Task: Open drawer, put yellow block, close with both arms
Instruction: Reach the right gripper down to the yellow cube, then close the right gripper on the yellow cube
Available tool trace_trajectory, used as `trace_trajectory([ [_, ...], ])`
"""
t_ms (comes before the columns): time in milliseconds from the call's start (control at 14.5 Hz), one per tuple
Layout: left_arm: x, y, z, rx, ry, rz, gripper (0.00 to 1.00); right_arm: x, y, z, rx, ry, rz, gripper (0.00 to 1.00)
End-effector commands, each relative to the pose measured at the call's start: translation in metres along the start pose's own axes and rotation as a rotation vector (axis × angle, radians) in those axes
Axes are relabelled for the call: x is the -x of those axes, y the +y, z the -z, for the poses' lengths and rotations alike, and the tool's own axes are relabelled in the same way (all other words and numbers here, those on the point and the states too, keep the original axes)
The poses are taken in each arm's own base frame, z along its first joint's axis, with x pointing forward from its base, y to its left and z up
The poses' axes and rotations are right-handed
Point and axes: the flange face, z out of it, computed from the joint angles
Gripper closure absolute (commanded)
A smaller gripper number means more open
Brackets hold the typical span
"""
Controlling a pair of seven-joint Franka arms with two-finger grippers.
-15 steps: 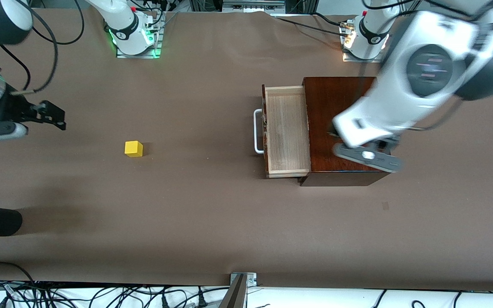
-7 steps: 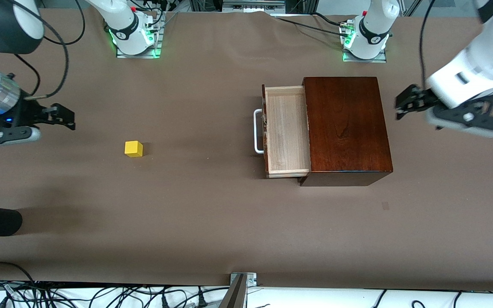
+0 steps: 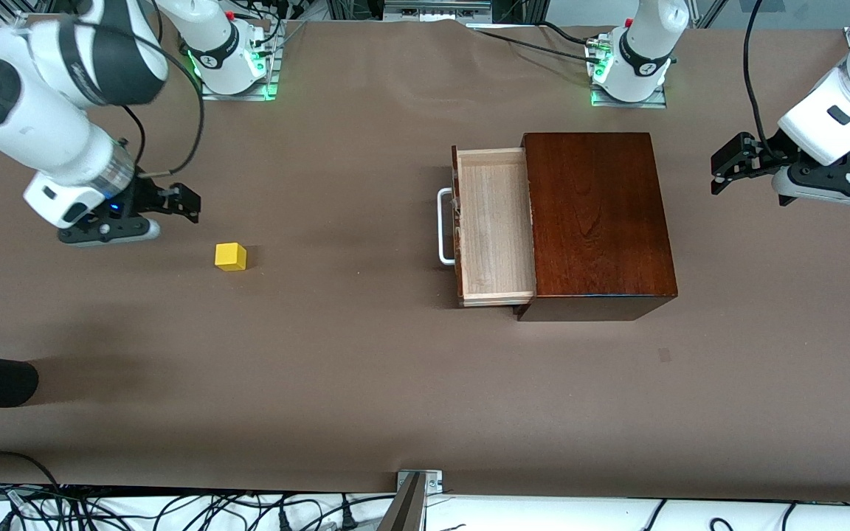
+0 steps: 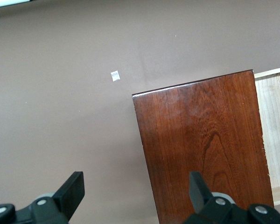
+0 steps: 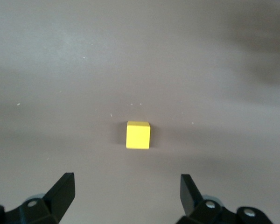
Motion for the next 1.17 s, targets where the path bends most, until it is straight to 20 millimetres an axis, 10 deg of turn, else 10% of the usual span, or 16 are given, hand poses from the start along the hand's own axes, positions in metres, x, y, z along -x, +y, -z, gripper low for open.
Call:
trace_trajectory([
  [0, 0.011, -0.002, 0.004, 0.021, -0.017, 0.005, 0.00, 0.021, 0.001, -0.058, -0.003, 0.031, -0.019, 0.00],
  [1102, 0.001, 0.004, 0.007, 0.035, 0.002, -0.002, 0.00, 0.013, 0.000, -0.197, -0.007, 0.008, -0.027, 0.00],
])
